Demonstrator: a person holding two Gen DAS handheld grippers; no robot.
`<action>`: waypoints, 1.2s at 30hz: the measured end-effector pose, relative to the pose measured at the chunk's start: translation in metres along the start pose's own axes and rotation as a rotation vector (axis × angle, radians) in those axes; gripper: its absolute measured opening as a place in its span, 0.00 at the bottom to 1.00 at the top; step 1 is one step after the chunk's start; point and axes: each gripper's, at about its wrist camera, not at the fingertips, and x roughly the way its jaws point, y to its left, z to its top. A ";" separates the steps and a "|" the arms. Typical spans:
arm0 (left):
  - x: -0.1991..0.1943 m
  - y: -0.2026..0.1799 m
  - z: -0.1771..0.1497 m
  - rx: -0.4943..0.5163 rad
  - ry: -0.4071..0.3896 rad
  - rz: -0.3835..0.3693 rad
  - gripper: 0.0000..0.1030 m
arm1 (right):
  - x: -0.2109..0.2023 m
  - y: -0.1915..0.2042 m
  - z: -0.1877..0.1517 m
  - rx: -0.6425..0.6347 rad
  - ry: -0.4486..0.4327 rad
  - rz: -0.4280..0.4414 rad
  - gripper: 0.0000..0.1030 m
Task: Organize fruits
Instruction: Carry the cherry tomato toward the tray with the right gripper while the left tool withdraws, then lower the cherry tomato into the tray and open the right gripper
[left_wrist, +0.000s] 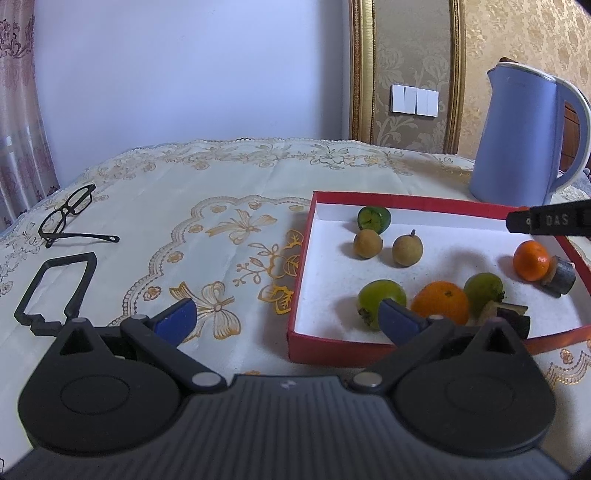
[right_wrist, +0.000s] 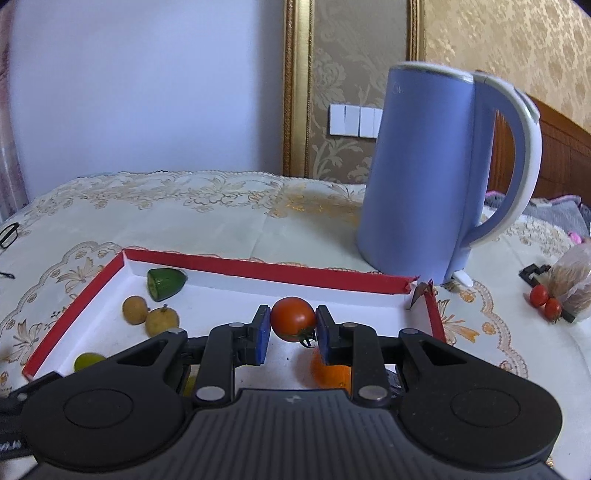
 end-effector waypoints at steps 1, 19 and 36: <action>0.000 0.000 0.000 0.001 -0.001 0.003 1.00 | 0.003 0.000 0.000 0.007 0.005 0.000 0.25; -0.001 0.000 -0.001 0.005 -0.002 -0.017 1.00 | 0.029 -0.004 0.004 0.050 0.046 -0.006 0.25; -0.001 0.001 -0.001 0.005 -0.002 -0.014 1.00 | 0.031 -0.004 0.004 0.069 0.055 -0.014 0.41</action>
